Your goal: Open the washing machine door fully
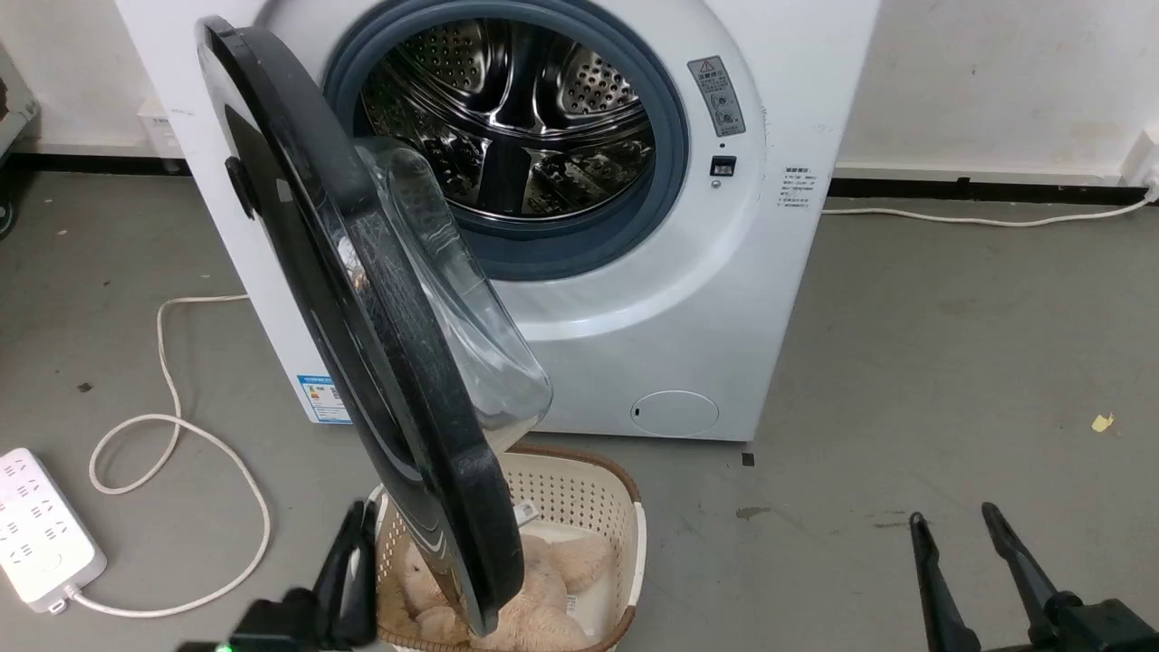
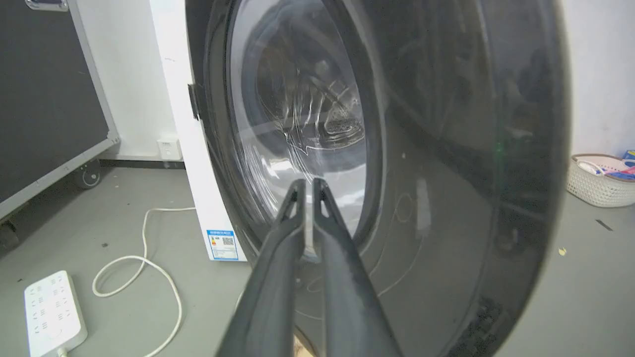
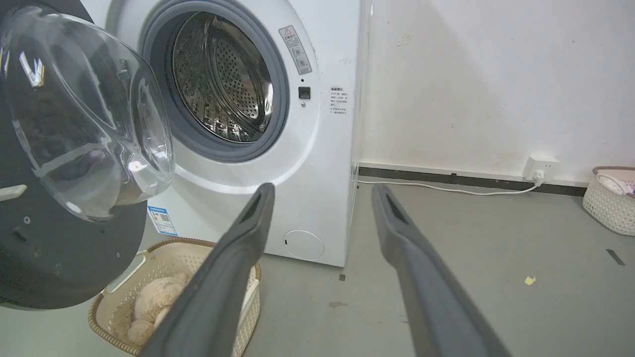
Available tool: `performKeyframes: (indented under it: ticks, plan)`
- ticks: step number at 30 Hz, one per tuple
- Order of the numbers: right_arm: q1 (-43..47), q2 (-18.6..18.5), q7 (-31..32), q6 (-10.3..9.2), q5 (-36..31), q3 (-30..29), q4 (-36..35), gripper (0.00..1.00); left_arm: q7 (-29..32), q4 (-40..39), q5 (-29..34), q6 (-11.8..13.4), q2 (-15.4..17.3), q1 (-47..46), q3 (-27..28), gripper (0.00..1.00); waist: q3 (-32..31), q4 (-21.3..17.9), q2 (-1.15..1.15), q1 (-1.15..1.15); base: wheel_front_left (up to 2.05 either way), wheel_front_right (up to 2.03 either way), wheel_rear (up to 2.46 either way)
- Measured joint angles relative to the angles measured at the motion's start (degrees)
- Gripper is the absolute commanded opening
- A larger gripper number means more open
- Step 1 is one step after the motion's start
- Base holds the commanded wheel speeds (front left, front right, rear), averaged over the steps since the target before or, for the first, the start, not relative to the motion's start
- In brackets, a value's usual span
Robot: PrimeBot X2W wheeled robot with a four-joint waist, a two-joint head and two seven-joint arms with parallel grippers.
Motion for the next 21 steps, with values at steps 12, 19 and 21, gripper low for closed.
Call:
performKeyframes:
  ticks: [12, 19, 21]
  plan:
    - [-0.9, 0.0, -0.1, 0.0, 0.6, 0.8, 0.6, 1.0, -0.1, -17.1, -1.5, 3.5, -0.1, -4.8, 3.6, 0.0, -0.3, 0.3, 0.0, 0.0, 0.0, 0.0, 0.0]
    - [-0.9, 0.0, -0.1, 0.0, 1.0, 1.1, 0.8, 1.0, -0.1, -28.9, 4.3, 3.9, 2.2, -12.2, 1.9, 0.0, -0.6, -0.6, 0.0, 0.0, 0.0, 0.0, 0.0]
    - [-0.9, 0.0, -0.1, 0.0, 1.0, 1.1, 0.8, 1.0, 0.0, -30.0, 5.4, 3.9, 2.5, -12.7, 1.1, 0.0, -0.7, -0.7, 0.0, 0.0, 0.0, 0.0, 0.0]
